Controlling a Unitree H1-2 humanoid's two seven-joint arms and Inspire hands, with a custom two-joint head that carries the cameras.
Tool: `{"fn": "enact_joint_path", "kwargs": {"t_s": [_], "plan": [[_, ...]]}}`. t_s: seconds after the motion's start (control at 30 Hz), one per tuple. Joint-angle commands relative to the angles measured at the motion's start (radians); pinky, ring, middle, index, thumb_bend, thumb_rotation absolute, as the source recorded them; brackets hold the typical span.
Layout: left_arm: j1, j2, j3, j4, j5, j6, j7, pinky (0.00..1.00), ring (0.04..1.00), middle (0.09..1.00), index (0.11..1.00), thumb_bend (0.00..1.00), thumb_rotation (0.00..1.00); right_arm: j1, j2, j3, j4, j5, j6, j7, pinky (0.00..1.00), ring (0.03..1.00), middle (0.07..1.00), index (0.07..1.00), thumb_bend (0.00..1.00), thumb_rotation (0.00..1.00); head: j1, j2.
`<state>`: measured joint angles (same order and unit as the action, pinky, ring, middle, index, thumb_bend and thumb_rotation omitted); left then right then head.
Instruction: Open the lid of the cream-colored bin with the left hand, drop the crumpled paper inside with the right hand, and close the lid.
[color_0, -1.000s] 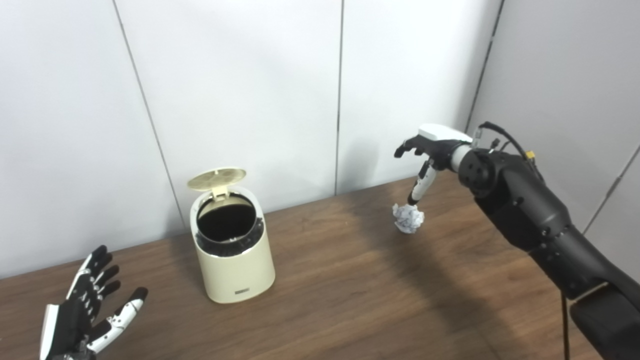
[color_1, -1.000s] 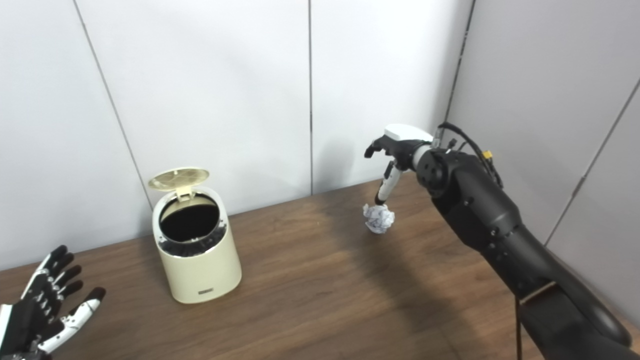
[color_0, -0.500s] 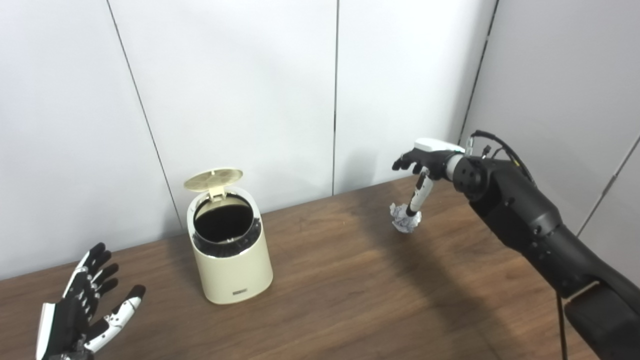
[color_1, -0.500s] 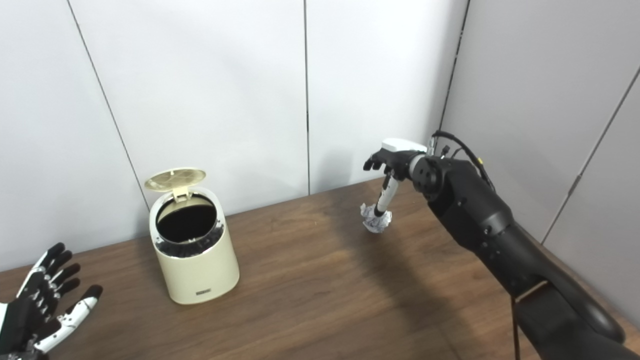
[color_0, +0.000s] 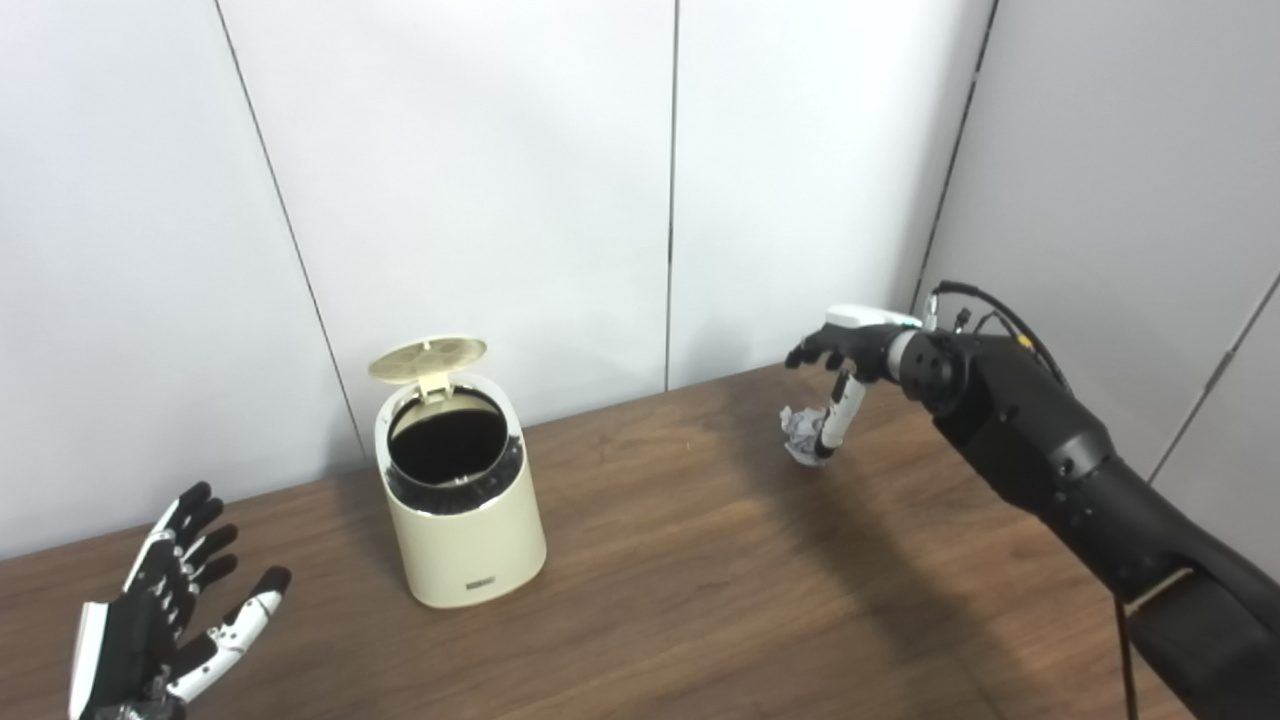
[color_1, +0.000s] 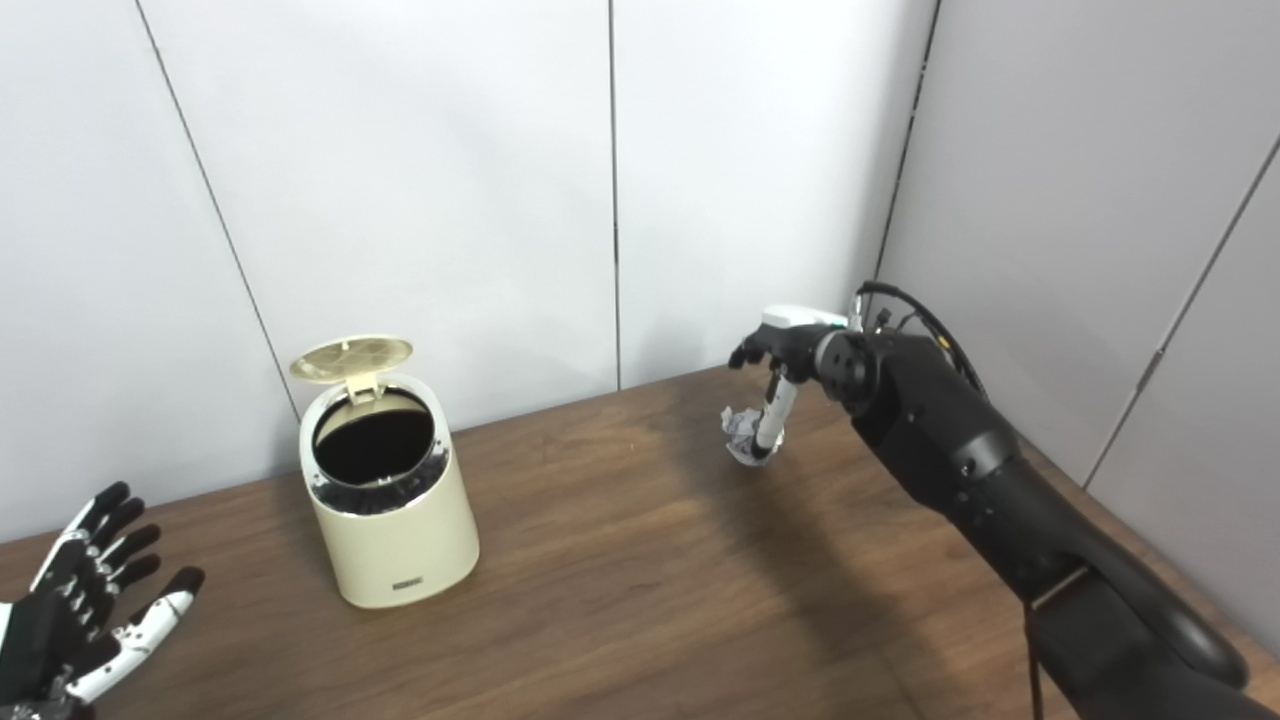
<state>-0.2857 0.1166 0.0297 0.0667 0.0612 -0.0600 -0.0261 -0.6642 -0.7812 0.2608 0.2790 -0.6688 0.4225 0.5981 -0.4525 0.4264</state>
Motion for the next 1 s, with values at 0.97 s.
{"fn": "enact_joint_path", "kwargs": {"t_s": [0.97], "plan": [[-0.018,0.009,0.0,-0.029,-0.006,-0.023,-0.004,0.83,0.858,0.906,0.95,0.54,0.08,-0.009,-0.016,0.021,0.01,0.012,-0.056,-0.032,0.76,0.874,0.907,0.83,0.81,0.08,0.014,0.025]]}}
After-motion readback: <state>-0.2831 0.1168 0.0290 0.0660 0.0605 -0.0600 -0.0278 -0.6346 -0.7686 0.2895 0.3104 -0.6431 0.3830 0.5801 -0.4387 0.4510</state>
